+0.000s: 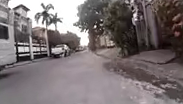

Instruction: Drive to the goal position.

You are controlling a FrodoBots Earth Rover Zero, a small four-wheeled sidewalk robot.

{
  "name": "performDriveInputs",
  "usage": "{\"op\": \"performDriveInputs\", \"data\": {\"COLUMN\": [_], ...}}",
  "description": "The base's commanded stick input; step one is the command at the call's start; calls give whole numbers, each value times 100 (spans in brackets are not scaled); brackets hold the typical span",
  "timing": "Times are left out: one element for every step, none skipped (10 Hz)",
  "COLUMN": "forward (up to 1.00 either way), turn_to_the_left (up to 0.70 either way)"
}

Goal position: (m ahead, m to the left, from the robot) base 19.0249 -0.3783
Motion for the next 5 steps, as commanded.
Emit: {"op": "performDriveInputs", "data": {"forward": [100, 100, 100, 100, 100], "turn_to_the_left": [0, 0, 0, 0, 0]}}
